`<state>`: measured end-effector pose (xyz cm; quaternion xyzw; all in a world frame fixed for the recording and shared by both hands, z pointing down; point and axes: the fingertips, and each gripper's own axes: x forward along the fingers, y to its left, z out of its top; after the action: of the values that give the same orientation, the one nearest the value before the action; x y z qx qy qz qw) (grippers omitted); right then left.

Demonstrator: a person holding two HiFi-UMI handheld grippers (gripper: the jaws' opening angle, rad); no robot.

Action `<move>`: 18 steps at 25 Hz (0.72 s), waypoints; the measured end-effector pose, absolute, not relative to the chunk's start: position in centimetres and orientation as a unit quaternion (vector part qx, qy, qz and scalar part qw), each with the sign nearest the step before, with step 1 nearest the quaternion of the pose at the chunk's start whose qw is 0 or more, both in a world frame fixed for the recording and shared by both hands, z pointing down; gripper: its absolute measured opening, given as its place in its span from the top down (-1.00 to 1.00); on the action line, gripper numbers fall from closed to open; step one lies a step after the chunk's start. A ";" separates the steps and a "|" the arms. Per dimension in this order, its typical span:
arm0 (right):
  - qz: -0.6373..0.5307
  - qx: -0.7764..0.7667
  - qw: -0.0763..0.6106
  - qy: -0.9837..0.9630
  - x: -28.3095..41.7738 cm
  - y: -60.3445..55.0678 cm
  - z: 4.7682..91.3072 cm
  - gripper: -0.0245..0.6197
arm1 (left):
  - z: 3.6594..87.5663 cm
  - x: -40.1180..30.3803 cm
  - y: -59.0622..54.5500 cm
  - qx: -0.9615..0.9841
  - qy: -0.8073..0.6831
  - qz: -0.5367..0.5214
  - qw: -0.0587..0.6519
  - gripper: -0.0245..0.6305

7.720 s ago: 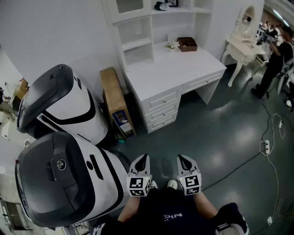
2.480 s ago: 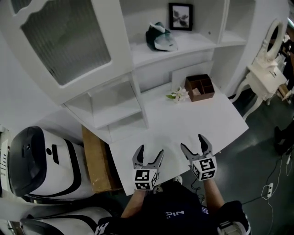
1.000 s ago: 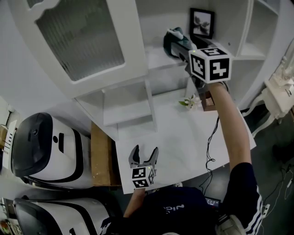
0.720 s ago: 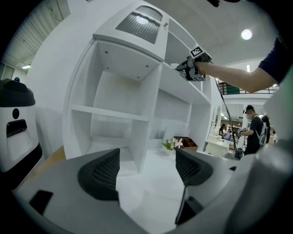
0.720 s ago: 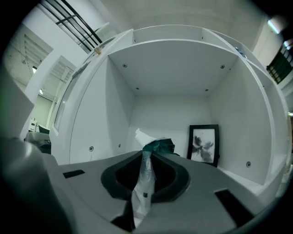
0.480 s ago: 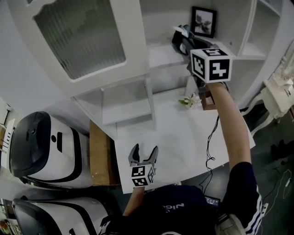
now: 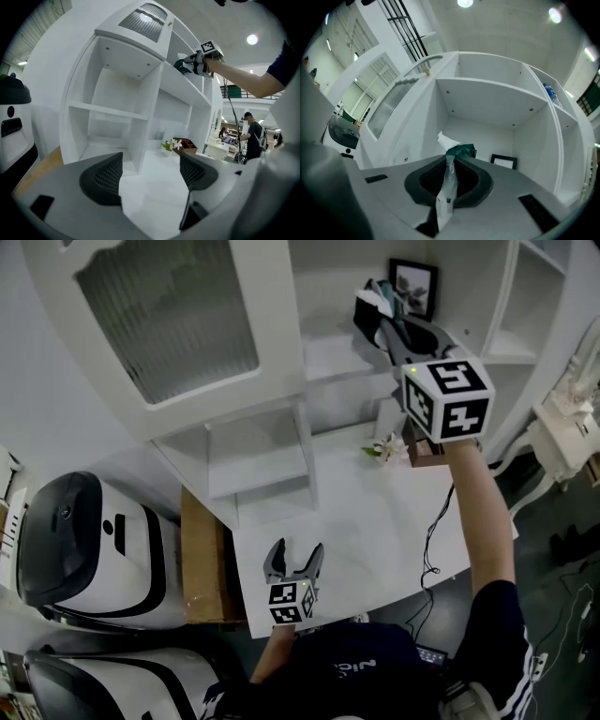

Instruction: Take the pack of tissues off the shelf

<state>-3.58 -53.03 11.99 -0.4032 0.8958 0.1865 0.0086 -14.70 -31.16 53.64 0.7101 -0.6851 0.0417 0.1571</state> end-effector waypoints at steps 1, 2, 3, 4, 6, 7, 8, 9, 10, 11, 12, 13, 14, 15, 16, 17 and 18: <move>0.192 -0.402 0.008 0.895 -3.4 -52.5 11.9 0.85 | 53.6 -14.6 -31.1 0.712 -0.683 0.041 0.157 -0.24; 0.196 -0.401 0.009 0.895 -3.1 -51.9 11.9 0.86 | 53.6 -14.4 -31.0 0.714 -0.681 0.041 0.156 -0.24; 0.197 -0.400 0.011 0.895 -2.8 -51.3 11.8 0.85 | 53.7 -14.3 -30.9 0.716 -0.679 0.041 0.156 -0.24; 0.197 -0.398 0.016 0.896 -2.4 -50.6 11.8 0.86 | 53.7 -14.1 -30.8 0.718 -0.677 0.042 0.156 -0.24; 0.196 -0.395 0.029 0.897 -1.5 -49.2 11.6 0.86 | 53.9 -13.8 -30.5 0.722 -0.672 0.044 0.158 -0.24; 0.197 -0.394 0.034 0.897 -1.1 -48.4 11.6 0.86 | 54.0 -13.7 -30.4 0.724 -0.670 0.046 0.159 -0.24; 0.198 -0.393 0.038 0.897 -0.7 -47.7 11.5 0.86 | 54.1 -13.7 -30.3 0.726 -0.667 0.047 0.160 -0.24; 0.200 -0.392 0.041 0.897 -0.3 -47.0 11.4 0.86 | 54.2 -13.5 -30.3 0.728 -0.665 0.048 0.160 -0.24; 0.200 -0.391 0.044 0.897 0.1 -46.3 11.5 0.86 | 54.3 -13.4 -30.2 0.730 -0.662 0.048 0.161 -0.24; 0.199 -0.391 0.046 0.897 0.5 -45.8 11.5 0.86 | 54.3 -13.1 -30.1 0.733 -0.659 0.049 0.161 -0.24; 0.198 -0.391 0.046 0.898 0.9 -45.2 11.6 0.86 | 54.3 -12.9 -30.0 0.736 -0.656 0.050 0.160 -0.24; 0.198 -0.391 0.046 0.897 1.3 -44.7 11.7 0.86 | 54.3 -12.6 -29.9 0.739 -0.652 0.051 0.159 -0.24; 0.199 -0.392 0.045 0.897 1.7 -44.3 11.8 0.86 | 54.2 -12.4 -29.9 0.743 -0.649 0.052 0.158 -0.24; 0.202 -0.393 0.045 0.896 2.0 -43.8 11.9 0.86 | 54.2 -12.2 -29.8 0.745 -0.646 0.053 0.157 -0.24; 0.204 -0.394 0.046 0.895 2.4 -43.4 12.1 0.86 | 54.2 -12.0 -29.8 0.748 -0.643 0.053 0.156 -0.24; 0.206 -0.394 0.048 0.895 2.7 -43.0 12.2 0.86 | 54.1 -11.8 -29.7 0.750 -0.640 0.054 0.155 -0.24; 0.206 -0.394 0.050 0.894 3.0 -42.5 12.4 0.86 | 54.1 -11.5 -29.6 0.753 -0.637 0.055 0.154 -0.24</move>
<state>3.03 -42.49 12.37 -0.3942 0.8941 0.2065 0.0501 -11.54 -29.61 54.14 0.7532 -0.6371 0.0550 0.1544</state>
